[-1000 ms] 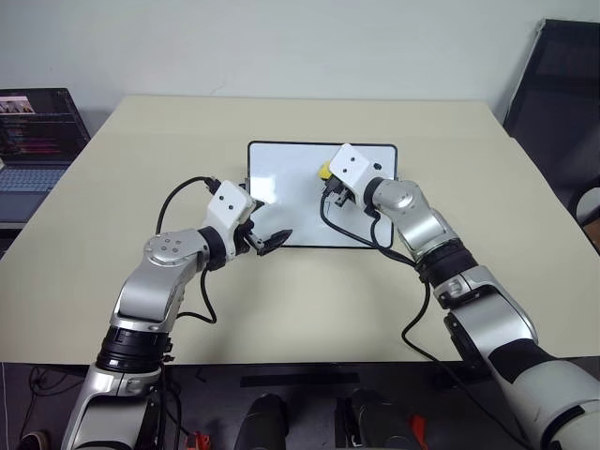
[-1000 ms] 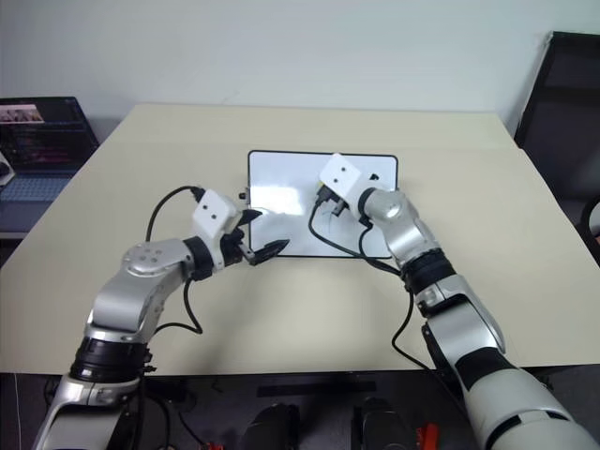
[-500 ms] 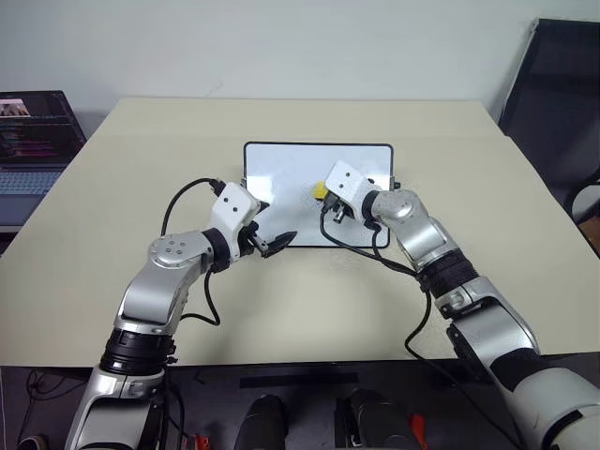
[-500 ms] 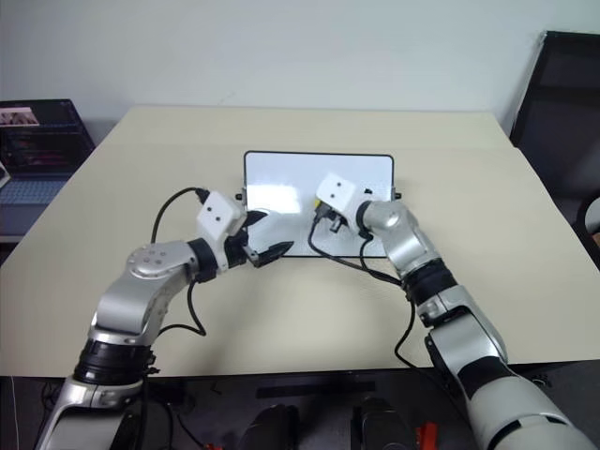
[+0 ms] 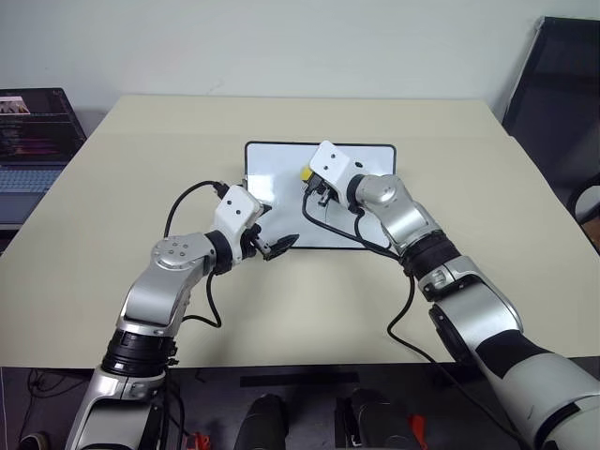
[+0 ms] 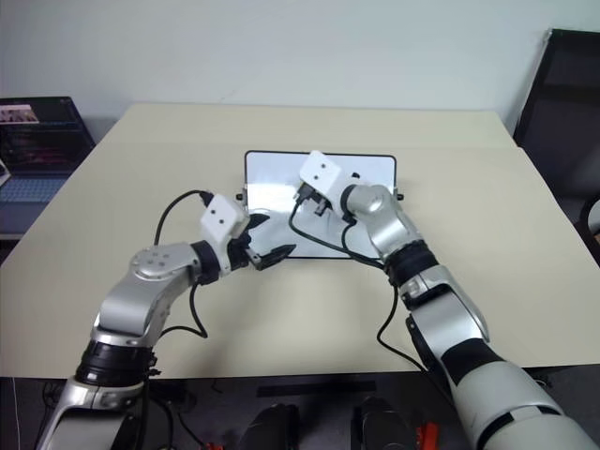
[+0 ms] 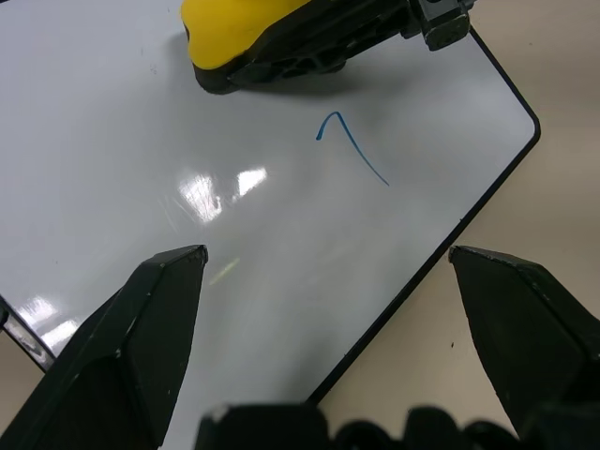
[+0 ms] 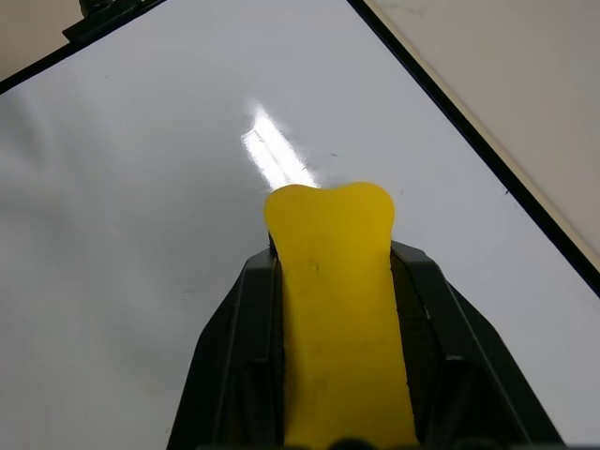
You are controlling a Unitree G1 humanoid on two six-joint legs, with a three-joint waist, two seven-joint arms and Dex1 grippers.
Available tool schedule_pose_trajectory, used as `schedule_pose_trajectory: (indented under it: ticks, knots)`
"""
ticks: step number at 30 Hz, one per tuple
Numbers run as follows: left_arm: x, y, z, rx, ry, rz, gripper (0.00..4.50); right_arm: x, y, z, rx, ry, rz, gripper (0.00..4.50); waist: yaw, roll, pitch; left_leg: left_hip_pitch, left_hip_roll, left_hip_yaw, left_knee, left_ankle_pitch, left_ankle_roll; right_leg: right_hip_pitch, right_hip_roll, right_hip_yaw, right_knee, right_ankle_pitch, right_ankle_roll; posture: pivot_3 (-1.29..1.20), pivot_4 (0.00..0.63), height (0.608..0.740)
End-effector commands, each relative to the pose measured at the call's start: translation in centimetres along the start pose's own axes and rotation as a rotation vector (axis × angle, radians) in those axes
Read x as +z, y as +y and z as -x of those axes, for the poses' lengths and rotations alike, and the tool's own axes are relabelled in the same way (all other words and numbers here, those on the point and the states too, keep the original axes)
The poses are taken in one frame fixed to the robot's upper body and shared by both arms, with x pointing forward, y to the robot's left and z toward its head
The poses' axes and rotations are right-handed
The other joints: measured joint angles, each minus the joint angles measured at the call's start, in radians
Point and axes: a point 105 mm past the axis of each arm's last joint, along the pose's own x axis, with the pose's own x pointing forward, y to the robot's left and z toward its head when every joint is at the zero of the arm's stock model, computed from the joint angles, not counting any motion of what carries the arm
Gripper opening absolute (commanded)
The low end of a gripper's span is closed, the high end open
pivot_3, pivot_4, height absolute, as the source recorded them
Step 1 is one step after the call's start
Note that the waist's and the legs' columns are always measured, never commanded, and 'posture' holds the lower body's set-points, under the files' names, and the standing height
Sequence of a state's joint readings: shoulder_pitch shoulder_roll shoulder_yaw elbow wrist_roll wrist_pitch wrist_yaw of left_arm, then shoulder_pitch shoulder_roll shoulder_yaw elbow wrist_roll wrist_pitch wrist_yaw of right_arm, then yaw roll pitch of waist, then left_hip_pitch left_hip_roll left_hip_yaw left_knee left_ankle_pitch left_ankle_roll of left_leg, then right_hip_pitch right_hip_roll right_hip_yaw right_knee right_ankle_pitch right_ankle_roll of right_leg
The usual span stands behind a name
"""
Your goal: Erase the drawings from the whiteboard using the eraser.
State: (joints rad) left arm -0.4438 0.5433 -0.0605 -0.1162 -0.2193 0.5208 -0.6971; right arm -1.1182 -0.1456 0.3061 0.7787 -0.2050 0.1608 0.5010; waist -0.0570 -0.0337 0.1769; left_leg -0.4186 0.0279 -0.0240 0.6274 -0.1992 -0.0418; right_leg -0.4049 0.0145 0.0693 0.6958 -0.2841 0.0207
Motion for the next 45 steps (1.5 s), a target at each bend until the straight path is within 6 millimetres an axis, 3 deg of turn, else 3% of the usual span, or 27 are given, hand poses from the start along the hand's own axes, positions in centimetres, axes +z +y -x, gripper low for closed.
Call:
schedule_pose_trajectory:
  ticks: [1,7,10,12,19,21,23,28,33,40,45]
  knots:
    - [1.6,-0.3,0.1,-0.001,-0.05,-0.038,4.5,-2.1,-1.6,1.3,-0.041,0.046,-0.027,1.14,0.005,0.0,0.0,0.0,0.0,-0.001,0.0,0.0,0.0,0.0,0.0,0.0,0.0,0.0,0.0,0.0,0.15,0.74]
    - [1.9,-0.5,-0.1,-0.011,-0.056,-0.038,4.5,-4.9,-2.4,4.0,-0.067,0.101,-0.033,1.14,0.019,0.0,0.0,0.0,-0.001,0.0,0.001,0.0,0.0,0.001,0.0,0.0,0.0,0.0,0.001,0.0,0.15,0.74]
    - [1.9,-0.4,-0.2,-0.013,-0.056,-0.036,4.5,-5.4,-2.2,4.8,-0.07,0.112,-0.039,1.14,0.02,0.0,0.0,0.0,-0.001,0.0,0.002,0.0,0.0,0.001,0.0,0.0,0.0,-0.001,0.002,0.0,0.15,0.74]
    - [1.9,-0.4,-0.3,-0.017,-0.055,-0.035,4.5,-4.9,-2.4,5.2,-0.089,0.088,-0.057,1.14,0.019,0.0,0.0,0.001,0.0,0.0,0.002,0.0,0.0,0.001,0.0,0.0,0.0,-0.002,0.003,0.0,0.15,0.74]
    - [1.9,0.0,-0.2,-0.015,-0.064,-0.02,4.5,1.2,-3.1,7.1,-0.101,-0.187,-0.318,1.14,0.016,0.0,0.0,-0.001,0.0,0.0,0.001,0.0,0.0,0.0,0.001,0.001,0.0,-0.001,0.002,0.0,0.15,0.74]
    - [1.8,-0.2,0.1,-0.039,-0.073,-0.009,4.5,1.6,-2.6,8.2,-0.069,-0.244,-0.459,1.14,0.016,0.0,0.0,-0.001,0.0,0.0,0.0,0.0,0.0,0.0,0.001,0.0,0.0,0.0,0.0,0.0,0.15,0.74]
    - [1.7,-0.2,0.3,-0.046,-0.08,-0.003,4.5,0.8,-2.1,9.5,-0.057,-0.246,-0.511,1.14,0.018,0.0,0.0,-0.002,0.001,-0.001,0.0,0.0,0.0,0.0,0.0,-0.001,-0.002,0.0,0.0,0.0,0.15,0.74]
    - [1.1,0.5,1.4,-0.012,-0.091,0.014,4.5,-1.4,0.6,12.9,-0.021,-0.194,-0.499,1.14,0.025,0.0,0.0,-0.005,0.0,-0.002,0.0,0.0,0.0,-0.001,-0.001,-0.001,-0.006,0.0,0.0,0.0,0.15,0.74]
    - [0.5,1.4,2.5,0.021,-0.092,0.03,4.5,-2.2,2.7,14.7,-0.026,-0.141,-0.429,1.14,0.018,0.0,0.0,-0.005,0.001,-0.002,0.0,0.0,0.0,-0.001,0.0,-0.001,-0.007,-0.003,0.004,0.0,0.15,0.74]
    - [-1.9,1.1,3.7,-0.013,-0.041,0.04,4.5,-3.5,6.9,14.8,0.022,-0.103,-0.46,1.14,0.014,0.0,0.0,-0.004,0.001,-0.001,0.0,0.0,0.0,0.0,0.0,0.0,-0.007,-0.003,0.004,0.0,0.15,0.74]
    - [-2.0,1.3,3.6,-0.025,-0.036,0.03,4.5,-3.2,6.9,13.7,0.03,-0.103,-0.41,1.14,0.014,0.0,0.0,-0.004,0.001,0.0,0.001,0.0,0.0,0.0,0.001,0.0,-0.008,-0.003,0.006,0.0,0.15,0.74]
